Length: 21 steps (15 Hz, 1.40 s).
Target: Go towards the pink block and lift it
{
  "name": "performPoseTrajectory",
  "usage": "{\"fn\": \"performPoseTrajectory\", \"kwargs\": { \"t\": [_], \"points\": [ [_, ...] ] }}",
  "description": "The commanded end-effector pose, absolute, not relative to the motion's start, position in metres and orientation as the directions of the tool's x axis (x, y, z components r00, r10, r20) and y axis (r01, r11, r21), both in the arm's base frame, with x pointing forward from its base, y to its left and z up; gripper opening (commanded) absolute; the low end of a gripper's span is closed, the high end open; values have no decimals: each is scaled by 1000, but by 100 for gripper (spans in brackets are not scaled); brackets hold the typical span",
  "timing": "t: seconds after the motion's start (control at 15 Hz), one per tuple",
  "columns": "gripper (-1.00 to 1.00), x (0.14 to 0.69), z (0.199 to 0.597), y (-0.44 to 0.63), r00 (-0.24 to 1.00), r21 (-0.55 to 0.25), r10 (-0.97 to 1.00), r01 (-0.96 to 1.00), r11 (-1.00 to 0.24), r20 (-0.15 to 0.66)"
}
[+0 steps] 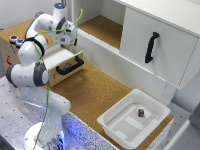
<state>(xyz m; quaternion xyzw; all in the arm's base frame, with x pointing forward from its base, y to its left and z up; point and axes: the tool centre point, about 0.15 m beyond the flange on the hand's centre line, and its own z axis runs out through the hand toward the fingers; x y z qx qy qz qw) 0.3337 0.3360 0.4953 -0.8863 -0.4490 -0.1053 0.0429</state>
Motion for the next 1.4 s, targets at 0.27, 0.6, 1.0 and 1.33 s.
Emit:
{"fn": "performPoseTrajectory", "kwargs": {
  "t": [0.27, 0.6, 1.0, 1.33],
  "points": [
    [100, 337, 490, 450, 62, 5, 997, 998, -62, -49],
    [100, 339, 466, 466, -51, -25, 997, 998, 50, -64],
    [100, 335, 444, 463, -56, -17, 994, 998, 55, -99],
    [-100, 331, 431, 465, -15, -29, 997, 999, 13, -80]
  ]
}}
